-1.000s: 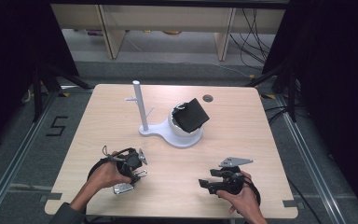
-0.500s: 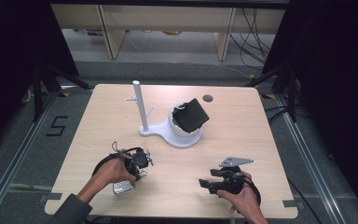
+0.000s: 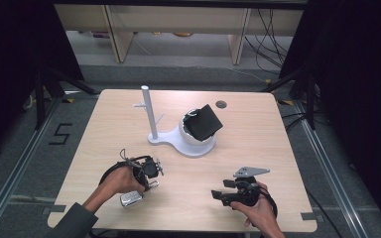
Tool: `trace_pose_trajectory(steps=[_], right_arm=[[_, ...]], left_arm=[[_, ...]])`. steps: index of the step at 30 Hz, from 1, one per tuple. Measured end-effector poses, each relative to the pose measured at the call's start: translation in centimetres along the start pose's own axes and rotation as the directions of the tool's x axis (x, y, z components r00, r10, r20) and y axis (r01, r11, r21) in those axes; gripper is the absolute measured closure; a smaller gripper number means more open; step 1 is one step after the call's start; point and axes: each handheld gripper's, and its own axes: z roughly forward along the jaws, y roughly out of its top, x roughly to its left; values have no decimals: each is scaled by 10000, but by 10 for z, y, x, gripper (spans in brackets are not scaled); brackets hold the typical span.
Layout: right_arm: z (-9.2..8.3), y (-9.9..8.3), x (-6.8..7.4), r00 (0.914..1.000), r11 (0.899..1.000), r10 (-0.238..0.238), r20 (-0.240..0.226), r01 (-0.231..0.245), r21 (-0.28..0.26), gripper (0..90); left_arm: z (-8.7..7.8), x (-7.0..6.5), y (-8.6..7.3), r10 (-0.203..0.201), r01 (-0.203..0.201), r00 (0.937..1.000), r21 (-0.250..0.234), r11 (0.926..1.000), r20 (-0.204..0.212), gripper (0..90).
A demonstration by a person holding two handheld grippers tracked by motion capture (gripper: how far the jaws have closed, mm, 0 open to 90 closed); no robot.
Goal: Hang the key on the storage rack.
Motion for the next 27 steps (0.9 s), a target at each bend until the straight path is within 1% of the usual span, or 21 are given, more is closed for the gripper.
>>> trace_pose_trajectory(steps=[1, 2, 3, 5, 6, 7, 8, 10, 12, 14, 15, 16, 17, 18, 20, 21, 22, 24, 25, 26, 27], right_arm=[[0, 0, 0, 10000, 10000, -9, 21, 9, -55, 335], [0, -1, 2, 9996, 9997, 263, -62, -263, 5, 336], [0, -1, 2, 9996, 9996, 273, -87, -273, 35, 337], [0, 0, -1, 9999, 9999, 142, -90, -142, -31, 337], [0, 0, 2, 9990, 9990, 437, -126, -436, 77, 337], [0, -1, 0, 9996, 9997, 244, -119, -244, 35, 337], [1, -1, 1, 9989, 9993, 380, -287, -378, 52, 337], [1, 0, -1, 9997, 9999, 136, -210, -137, -63, 338], [0, 0, -1, 9999, 10000, 59, -89, -59, -30, 338], [0, -1, 1, 9987, 9989, 472, -204, -471, 46, 338], [0, 0, 0, 9992, 9993, 380, -141, -379, 26, 338], [1, 0, -2, 10000, 10000, 73, -51, -73, -28, 339], [1, 0, -2, 9999, 10000, 96, -73, -96, -14, 339], [1, -1, 0, 9994, 9995, 324, -125, -323, 68, 339], [0, 0, -1, 9993, 9994, 341, -163, -341, 6, 339], [2, -1, -1, 9983, 9988, 465, -358, -469, -102, 339], [1, -1, -1, 9989, 9991, 432, -204, -432, 39, 339], [2, -1, -4, 9986, 9993, 364, -385, -368, -105, 339], [2, -1, -4, 9983, 9990, 442, -368, -445, -94, 340], [0, -1, -1, 9963, 9967, 809, -291, -805, 138, 340], [2, -1, -2, 9971, 9980, 627, -436, -631, -73, 340]], left_arm=[[0, 1, 0, 21, -21, 10000, 28, 10000, -6, 748], [0, 1, -1, -27, 27, 10000, -45, 10000, -52, 749], [-1, 3, -4, -91, 92, 9999, -117, 9999, 65, 749], [0, 4, -5, -123, 124, 9999, -203, 9997, 54, 749], [-1, 4, -6, -174, 176, 9998, -218, 9996, 87, 749], [-1, 4, -6, -187, 190, 9998, -250, 9995, 112, 749], [-2, 4, -7, -234, 238, 9997, -363, 9991, 93, 749], [-5, 5, -8, -269, 279, 9994, -504, 9983, 208, 749], [-10, 5, -9, -264, 281, 9993, -620, 9977, 274, 749], [-14, 7, -10, -366, 384, 9990, -722, 9967, 261, 749], [-16, 7, -11, -404, 423, 9989, -808, 9958, 248, 749], [-18, 8, -12, -460, 482, 9986, -925, 9945, 261, 749], [-21, 9, -14, -505, 534, 9982, -973, 9938, 320, 749], [-23, 10, -14, -570, 594, 9981, -1075, 9924, 251, 749], [-30, 14, -17, -664, 702, 9972, -1297, 9891, 335, 749], [-33, 16, -18, -753, 802, 9964, -1415, 9867, 397, 749], [-36, 17, -20, -830, 892, 9954, -1489, 9848, 474, 749], [-45, 21, -22, -934, 977, 9951, -1618, 9820, 339, 749], [-45, 21, -22, -934, 977, 9951, -1618, 9820, 339, 749], [-54, 25, -24, -1015, 1033, 9946, -1691, 9802, 195, 749], [-59, 26, -25, -1021, 1036, 9946, -1688, 9802, 172, 749]])
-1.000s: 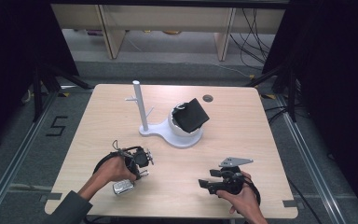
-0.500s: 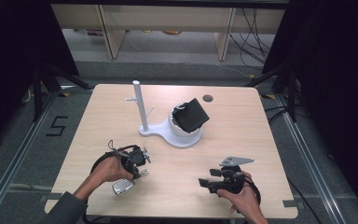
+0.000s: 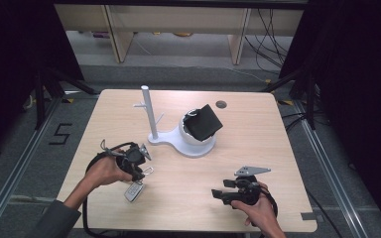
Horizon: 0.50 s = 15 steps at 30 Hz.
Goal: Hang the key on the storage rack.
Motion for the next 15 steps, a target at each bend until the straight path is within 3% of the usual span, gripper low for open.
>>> trace_pose_trajectory(steps=[8, 9, 10, 13, 14, 15], right_arm=[[-1, 0, -1, 9999, 10000, -54, 140, 53, 69, 343], [1, 0, -1, 9999, 10000, 84, -83, -84, 11, 342], [0, 0, -1, 10000, 9999, 82, -22, -82, 100, 342], [0, 0, -3, 9996, 9997, -222, 176, 221, 67, 343], [1, 0, -4, 9998, 9998, -176, -60, 176, -18, 343], [0, 0, -2, 9999, 9998, 111, 60, -112, 137, 343]], left_arm=[[-32, 16, 1, -415, 406, 9989, -389, 9984, -236, 749], [-36, 19, 1, -430, 421, 9988, -387, 9984, -223, 750], [-39, 22, 1, -535, 521, 9980, -400, 9978, -338, 751], [-49, 31, 2, -716, 698, 9963, -389, 9968, -484, 752], [-52, 32, 2, -738, 719, 9960, -391, 9966, -503, 751], [-55, 36, 2, -738, 715, 9956, -398, 9966, -580, 751]])
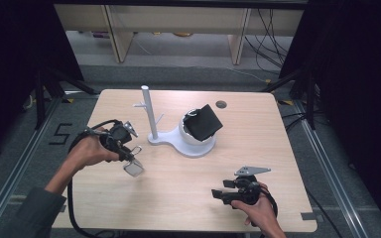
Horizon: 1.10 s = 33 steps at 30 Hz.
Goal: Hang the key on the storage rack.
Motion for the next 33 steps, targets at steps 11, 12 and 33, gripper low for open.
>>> trace_pose_trajectory(steps=[11, 12, 33], right_arm=[[1, 0, -1, 10000, 10000, 51, -85, -51, -9, 344], [1, -1, -1, 10000, 10000, 58, -67, -58, -4, 344], [1, -1, -1, 9995, 9998, 171, -262, -173, -66, 344]], left_arm=[[-27, 18, 6, -437, 439, 9988, 77, 9990, -221, 751], [-31, 21, 8, -400, 402, 9989, 80, 9992, -242, 752], [-63, 55, 46, -1285, 1279, 9886, -126, 9917, -789, 752]])
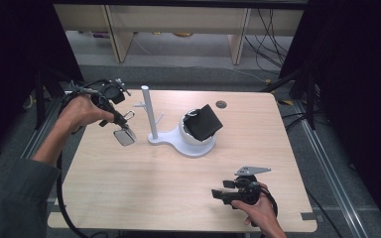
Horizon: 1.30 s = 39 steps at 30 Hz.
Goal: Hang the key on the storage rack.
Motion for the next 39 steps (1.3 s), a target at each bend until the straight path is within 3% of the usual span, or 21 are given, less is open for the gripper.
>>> trace_pose_trajectory(steps=[3, 5, 7, 8, 12, 13, 18, 19, 20, 21, 25, 27, 28, 32, 33, 34, 35, 37, 39], right_arm=[[-1, 1, -1, 9998, 9999, -117, 174, 116, 52, 345], [1, 0, 0, 10000, 10000, 23, -2, -23, 67, 344], [0, 0, 0, 9997, 9999, -106, 206, 105, 52, 345], [1, 0, 0, 10000, 10000, -35, -17, 35, 41, 345], [0, 0, 0, 10000, 9999, 23, -78, -22, 106, 345], [0, 0, 0, 10000, 10000, -1, -58, 2, 86, 345], [1, 0, 0, 9998, 9999, -108, 140, 107, 72, 345], [1, 0, 0, 10000, 10000, 7, -65, -6, 70, 345], [0, 0, 0, 9999, 9999, -84, 117, 84, 59, 345], [0, 0, 0, 10000, 10000, -46, -88, 46, 68, 345], [-1, 0, 1, 9999, 9999, -59, 109, 57, 141, 345], [0, 0, 0, 10000, 10000, -51, -78, 52, 36, 345], [-1, 1, 0, 9997, 9998, -183, 132, 182, 73, 345], [-1, 1, 0, 10000, 9999, -71, -36, 71, 78, 346], [-1, 1, -2, 9990, 9991, -412, 160, 411, 47, 345], [-1, 1, 0, 9999, 9999, -133, 19, 133, 100, 345], [-1, 0, 0, 9999, 9999, -109, 5, 109, 101, 345], [-2, 1, -2, 9992, 9993, -385, 138, 385, 40, 345], [-1, 1, -1, 9999, 9999, -156, 18, 156, 70, 346]], left_arm=[[-2, 3, 4, -167, 166, 9998, -122, 9998, -85, 752], [-3, 5, 5, -345, 343, 9994, -202, 9992, -50, 752], [-3, 8, 7, -276, 274, 9995, -141, 9995, -150, 752], [-2, 9, 8, -363, 360, 9992, -154, 9992, -150, 752], [0, 14, 11, -482, 479, 9988, -227, 9986, -124, 752], [2, 14, 11, -703, 701, 9975, -307, 9971, -74, 752], [5, 15, 16, -655, 653, 9978, -302, 9974, -54, 752], [6, 14, 17, -592, 590, 9982, -273, 9979, -62, 752], [8, 14, 18, -665, 663, 9978, -306, 9973, -39, 752], [8, 14, 18, -616, 614, 9981, -261, 9978, -60, 752], [12, 14, 20, -592, 590, 9982, -168, 9981, -72, 752], [15, 14, 21, -728, 727, 9973, -184, 9972, -42, 752], [16, 14, 21, -735, 734, 9973, -175, 9971, -76, 752], [21, 16, 22, -751, 750, 9972, -240, 9969, -13, 751], [22, 17, 23, -613, 610, 9980, -285, 9977, -118, 751], [23, 16, 23, -849, 846, 9964, -279, 9960, -73, 751], [23, 18, 24, -605, 600, 9981, -366, 9975, -125, 751], [25, 19, 25, -668, 665, 9977, -443, 9968, -65, 751], [27, 19, 26, -655, 650, 9978, -450, 9969, -100, 751]])
